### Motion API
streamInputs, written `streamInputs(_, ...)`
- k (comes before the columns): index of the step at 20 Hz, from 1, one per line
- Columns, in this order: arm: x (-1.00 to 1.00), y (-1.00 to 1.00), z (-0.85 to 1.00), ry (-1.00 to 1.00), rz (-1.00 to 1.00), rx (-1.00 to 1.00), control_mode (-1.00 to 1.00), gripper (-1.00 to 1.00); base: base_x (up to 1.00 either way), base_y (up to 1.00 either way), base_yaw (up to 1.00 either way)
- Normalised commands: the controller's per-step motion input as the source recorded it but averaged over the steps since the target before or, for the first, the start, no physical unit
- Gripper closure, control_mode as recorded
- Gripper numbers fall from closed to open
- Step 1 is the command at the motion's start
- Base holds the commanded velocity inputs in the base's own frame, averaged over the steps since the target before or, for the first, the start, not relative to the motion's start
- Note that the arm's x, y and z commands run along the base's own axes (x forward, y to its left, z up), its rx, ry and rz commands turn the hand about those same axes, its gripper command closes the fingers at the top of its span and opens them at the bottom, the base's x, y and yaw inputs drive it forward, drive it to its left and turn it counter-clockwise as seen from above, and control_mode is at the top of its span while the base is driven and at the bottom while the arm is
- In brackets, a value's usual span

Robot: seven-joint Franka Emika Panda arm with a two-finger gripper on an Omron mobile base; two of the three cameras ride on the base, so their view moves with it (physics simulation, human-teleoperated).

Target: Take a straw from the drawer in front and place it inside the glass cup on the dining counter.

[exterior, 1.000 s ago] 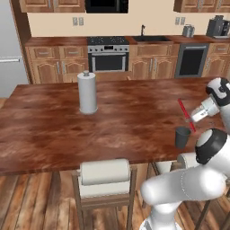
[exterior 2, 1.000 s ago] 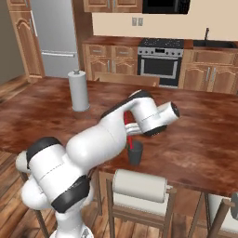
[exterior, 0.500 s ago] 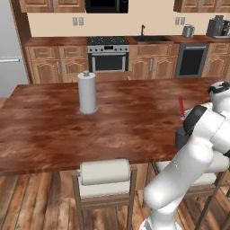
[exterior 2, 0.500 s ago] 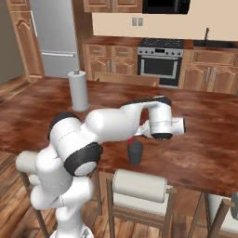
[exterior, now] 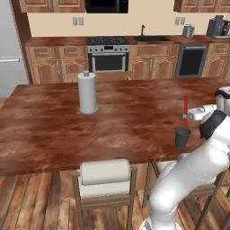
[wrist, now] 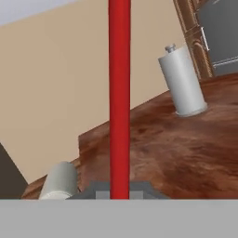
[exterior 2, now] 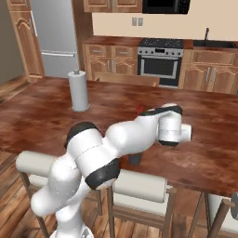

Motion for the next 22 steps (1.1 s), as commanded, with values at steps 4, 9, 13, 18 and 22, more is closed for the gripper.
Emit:
streamInputs(4,0.14,-0.30,-0.11,-0.04,0.07,0.05,-1.00,1.00,0.00,0.00,0.00)
streamInputs(9,0.09,-0.23,-0.17,-0.06,0.08,0.03,-1.00,1.00,0.00,0.00,0.00)
streamInputs(13,0.02,-0.01,-0.27,-0.11,0.11,0.00,-1.00,1.00,0.00,0.00,0.00)
streamInputs(18,0.00,0.00,-0.15,-0.19,0.12,0.00,-1.00,1.00,0.00,0.00,0.00)
streamInputs(22,-0.11,0.00,0.00,-0.26,0.10,0.00,-1.00,1.00,0.00,0.00,0.00)
